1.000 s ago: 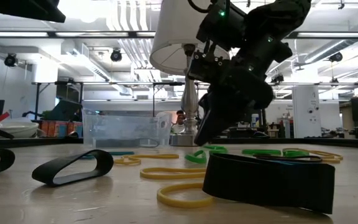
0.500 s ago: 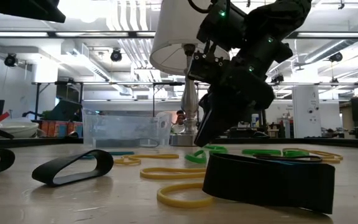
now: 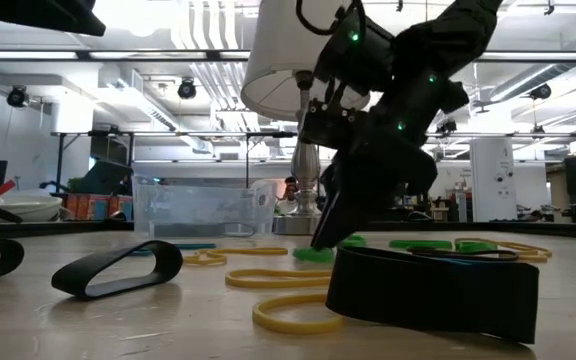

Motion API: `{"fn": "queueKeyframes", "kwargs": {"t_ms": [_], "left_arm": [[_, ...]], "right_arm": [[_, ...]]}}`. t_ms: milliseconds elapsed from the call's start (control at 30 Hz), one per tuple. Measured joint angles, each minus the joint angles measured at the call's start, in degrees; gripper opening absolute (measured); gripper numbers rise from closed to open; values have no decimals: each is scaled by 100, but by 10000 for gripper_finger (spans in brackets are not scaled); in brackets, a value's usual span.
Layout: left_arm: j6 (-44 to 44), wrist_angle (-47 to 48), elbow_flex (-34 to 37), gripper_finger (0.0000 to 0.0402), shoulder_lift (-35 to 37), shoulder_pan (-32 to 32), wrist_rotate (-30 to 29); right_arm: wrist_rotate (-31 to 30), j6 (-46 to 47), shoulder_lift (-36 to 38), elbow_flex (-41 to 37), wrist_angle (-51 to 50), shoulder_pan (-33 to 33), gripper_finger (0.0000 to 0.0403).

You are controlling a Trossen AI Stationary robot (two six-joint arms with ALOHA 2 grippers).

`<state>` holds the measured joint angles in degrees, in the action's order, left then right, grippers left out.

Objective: Pick and place rubber bands into bin
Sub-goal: Put the green rubber band into the transparent bin

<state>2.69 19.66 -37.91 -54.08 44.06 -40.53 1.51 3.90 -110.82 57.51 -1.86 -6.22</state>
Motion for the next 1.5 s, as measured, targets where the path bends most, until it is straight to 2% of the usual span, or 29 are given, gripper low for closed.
{"fn": "queueKeyframes", "kwargs": {"t_ms": [300, 600, 800, 1033, 1333, 1500], "left_arm": [[1, 9, 9, 128, 0, -1, 0], [1, 20, 11, 128, 0, -1, 0], [0, 11, 16, 128, 0, -1, 0], [-2, 7, 18, 128, 0, -1, 0], [-4, 7, 20, 128, 0, -1, 0], [-4, 9, 20, 128, 0, -1, 0]], "right_arm": [[25, -90, 113, 23, -238, 46, 99], [152, -278, 173, 55, -785, 18, 15], [94, -725, 195, 200, -909, -59, 8], [-670, -1512, 179, 783, -864, -353, 8], [-2155, -2546, 181, 1579, -809, -596, 8], [-2628, -3106, 187, 1829, -176, -427, 8]]}}
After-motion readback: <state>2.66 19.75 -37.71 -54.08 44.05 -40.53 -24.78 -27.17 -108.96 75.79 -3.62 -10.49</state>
